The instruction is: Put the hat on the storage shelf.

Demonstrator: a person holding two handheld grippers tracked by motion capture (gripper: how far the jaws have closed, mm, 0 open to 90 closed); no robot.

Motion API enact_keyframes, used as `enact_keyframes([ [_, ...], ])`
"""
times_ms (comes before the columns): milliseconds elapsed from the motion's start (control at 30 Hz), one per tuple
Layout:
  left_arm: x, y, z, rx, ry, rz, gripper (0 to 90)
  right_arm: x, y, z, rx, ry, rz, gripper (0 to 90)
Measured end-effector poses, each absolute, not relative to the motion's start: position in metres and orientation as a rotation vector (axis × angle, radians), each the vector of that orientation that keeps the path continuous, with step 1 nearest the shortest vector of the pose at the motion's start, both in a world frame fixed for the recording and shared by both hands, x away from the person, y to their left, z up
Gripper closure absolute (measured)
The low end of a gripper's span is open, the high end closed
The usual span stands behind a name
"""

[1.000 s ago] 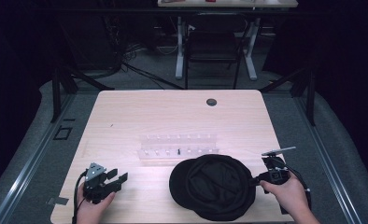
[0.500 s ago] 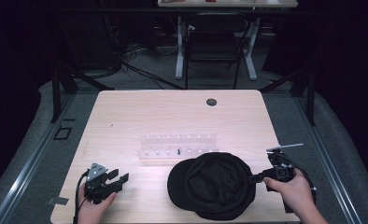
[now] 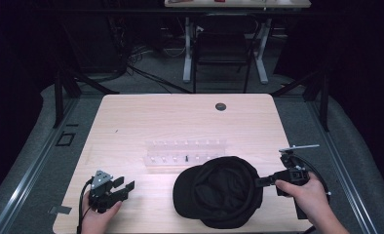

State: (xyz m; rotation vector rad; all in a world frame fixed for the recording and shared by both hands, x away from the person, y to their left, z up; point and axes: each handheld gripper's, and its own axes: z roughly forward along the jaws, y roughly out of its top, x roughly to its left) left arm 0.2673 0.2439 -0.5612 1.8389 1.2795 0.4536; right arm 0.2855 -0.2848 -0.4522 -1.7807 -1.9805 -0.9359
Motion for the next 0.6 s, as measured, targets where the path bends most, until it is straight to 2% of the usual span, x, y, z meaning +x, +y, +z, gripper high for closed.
enact_keyframes([
  [600,0.267,0.244,-0.561,1.839,1.278,0.452,50.2,0.287,-0.268,-0.431,-1.625,-1.845,-1.11,88.2],
])
